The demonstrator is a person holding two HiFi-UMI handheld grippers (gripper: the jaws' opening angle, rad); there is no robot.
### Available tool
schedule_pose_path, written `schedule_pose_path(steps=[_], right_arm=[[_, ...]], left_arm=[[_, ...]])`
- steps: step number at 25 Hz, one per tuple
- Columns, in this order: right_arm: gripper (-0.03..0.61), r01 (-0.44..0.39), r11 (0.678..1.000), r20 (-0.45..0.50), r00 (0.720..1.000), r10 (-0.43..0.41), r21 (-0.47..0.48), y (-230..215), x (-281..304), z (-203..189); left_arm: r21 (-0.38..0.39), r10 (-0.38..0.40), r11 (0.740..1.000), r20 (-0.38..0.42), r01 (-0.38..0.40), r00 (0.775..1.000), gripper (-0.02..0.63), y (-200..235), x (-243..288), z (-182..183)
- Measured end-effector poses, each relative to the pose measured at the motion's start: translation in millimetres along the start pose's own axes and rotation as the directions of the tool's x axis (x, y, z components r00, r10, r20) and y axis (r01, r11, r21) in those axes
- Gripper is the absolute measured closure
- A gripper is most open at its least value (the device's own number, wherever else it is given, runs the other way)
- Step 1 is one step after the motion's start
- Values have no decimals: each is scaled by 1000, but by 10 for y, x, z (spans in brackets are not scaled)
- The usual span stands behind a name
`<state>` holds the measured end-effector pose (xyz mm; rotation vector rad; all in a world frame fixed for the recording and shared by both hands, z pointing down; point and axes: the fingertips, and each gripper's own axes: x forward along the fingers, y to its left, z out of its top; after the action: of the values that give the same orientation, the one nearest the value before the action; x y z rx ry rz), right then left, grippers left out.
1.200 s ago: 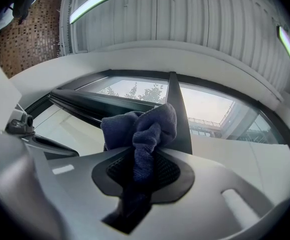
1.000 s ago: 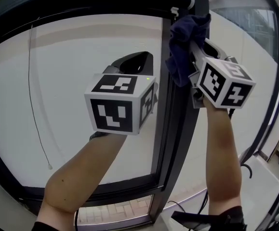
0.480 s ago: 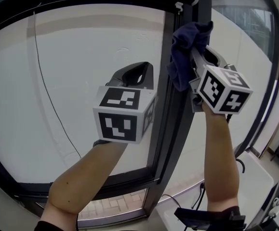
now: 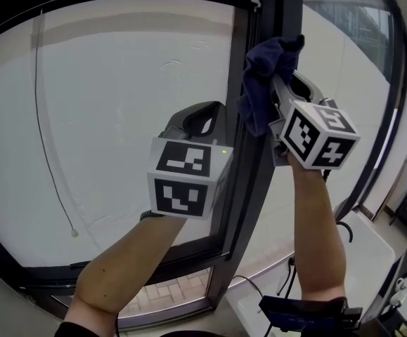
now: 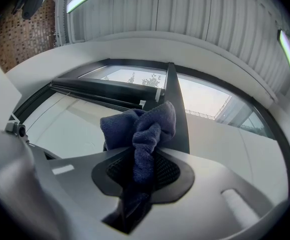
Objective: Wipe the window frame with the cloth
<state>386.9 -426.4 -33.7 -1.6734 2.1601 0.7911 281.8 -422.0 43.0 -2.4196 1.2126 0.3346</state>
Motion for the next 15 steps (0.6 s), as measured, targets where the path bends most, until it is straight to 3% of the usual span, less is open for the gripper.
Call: schedule_pose_path(steps=[15], right_arm=[[494,-2,1000,-55,998,1,-2,91,-243,-407]], left_arm=[[-57,-28,998,-33,26,999,614,-97,-100,-399]])
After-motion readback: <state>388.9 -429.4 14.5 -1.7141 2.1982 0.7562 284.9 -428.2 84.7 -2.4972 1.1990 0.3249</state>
